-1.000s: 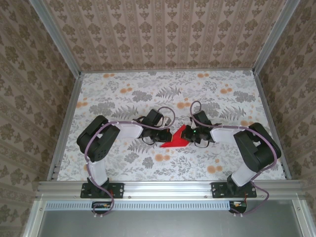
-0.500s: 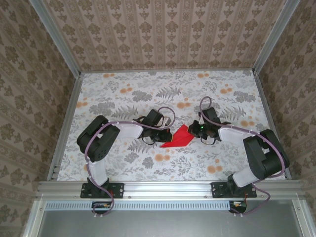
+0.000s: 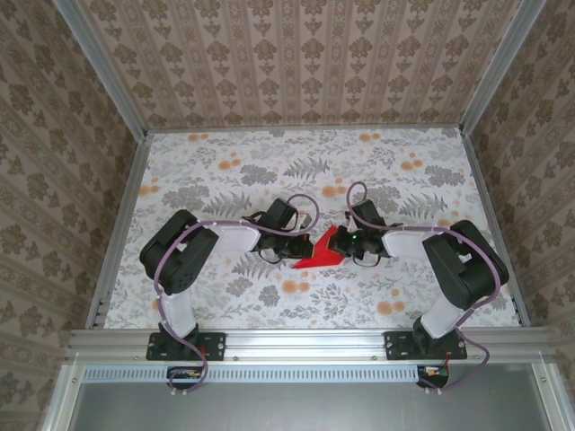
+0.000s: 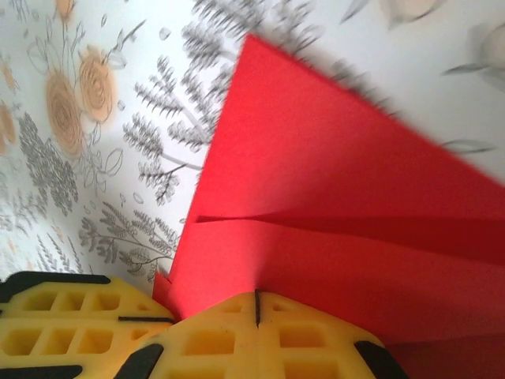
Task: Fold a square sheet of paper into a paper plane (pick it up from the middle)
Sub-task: Fourth fold the wing at the center of the table.
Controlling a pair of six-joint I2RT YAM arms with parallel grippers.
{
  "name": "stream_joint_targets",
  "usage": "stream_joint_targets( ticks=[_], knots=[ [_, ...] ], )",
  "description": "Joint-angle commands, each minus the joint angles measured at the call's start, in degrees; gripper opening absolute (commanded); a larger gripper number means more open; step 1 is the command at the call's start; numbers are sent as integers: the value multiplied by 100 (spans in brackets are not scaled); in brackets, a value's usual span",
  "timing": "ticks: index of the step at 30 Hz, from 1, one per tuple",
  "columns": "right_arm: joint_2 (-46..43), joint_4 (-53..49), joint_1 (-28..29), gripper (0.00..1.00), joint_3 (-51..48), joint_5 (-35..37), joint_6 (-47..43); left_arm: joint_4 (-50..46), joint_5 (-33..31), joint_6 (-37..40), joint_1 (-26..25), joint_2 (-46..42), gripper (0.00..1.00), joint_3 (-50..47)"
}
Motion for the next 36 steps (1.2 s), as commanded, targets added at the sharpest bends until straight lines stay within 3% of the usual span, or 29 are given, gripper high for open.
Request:
stream_joint_targets(
  ticks=[1, 7, 13, 20, 27, 36],
  knots=[
    [0, -188, -627, 3, -350, 455, -18, -1104, -553, -20, -44, 312, 0, -314],
    [-459, -513, -1301, 3, -402, 544, -140, -1097, -548, -16, -43, 306, 0, -331],
    [-1010, -760, -1296, 4, -148, 406, -189, -1095, -534, 5, -42, 280, 0, -278],
    [-1327, -492, -574, 5, -183, 83, 91, -1112, -517, 87, -46, 223, 0, -236],
    [-576, 309, 340, 5, 8, -104, 527, -1096, -504, 157, -40, 176, 0, -216],
    [279, 842, 541, 4, 9, 22, 765, -970, -381, 622, -55, 17, 0, -142]
  ],
)
